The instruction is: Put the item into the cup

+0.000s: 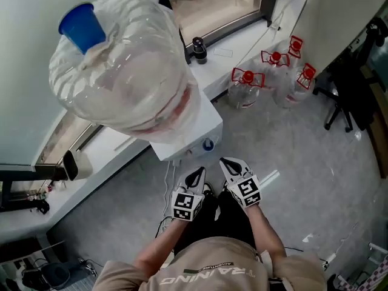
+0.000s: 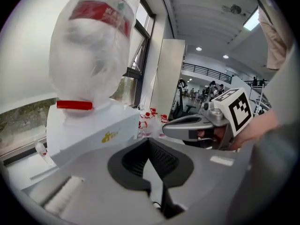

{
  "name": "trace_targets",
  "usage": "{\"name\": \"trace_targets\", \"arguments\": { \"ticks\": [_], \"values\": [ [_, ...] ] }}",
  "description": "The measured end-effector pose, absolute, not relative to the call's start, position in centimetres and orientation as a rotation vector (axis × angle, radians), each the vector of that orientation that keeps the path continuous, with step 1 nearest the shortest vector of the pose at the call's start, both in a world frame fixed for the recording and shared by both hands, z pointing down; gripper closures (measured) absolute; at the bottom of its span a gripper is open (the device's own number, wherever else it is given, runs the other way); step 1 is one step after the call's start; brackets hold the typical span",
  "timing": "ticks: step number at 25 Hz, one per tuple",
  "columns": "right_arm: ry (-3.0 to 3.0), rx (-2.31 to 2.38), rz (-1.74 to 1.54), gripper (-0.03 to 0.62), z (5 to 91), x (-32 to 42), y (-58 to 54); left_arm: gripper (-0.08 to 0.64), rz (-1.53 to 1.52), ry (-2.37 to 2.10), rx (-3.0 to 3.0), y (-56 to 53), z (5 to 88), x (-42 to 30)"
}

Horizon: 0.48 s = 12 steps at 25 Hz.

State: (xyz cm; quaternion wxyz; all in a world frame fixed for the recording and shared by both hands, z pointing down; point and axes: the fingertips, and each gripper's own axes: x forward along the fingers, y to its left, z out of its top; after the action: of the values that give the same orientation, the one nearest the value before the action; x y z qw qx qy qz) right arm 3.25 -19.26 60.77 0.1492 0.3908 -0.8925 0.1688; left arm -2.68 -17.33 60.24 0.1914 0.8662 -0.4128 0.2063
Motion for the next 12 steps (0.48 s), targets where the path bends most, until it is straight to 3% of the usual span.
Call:
{"name": "trace_targets", "arguments": {
  "ticks": [12],
  "values": [
    [-2.659, 1.084, 0.215, 0.58, 46.5, 3.0, -17.6, 0.552, 0.419, -1.228, 2.58, -17.4, 47.9, -2.7]
  ]
}}
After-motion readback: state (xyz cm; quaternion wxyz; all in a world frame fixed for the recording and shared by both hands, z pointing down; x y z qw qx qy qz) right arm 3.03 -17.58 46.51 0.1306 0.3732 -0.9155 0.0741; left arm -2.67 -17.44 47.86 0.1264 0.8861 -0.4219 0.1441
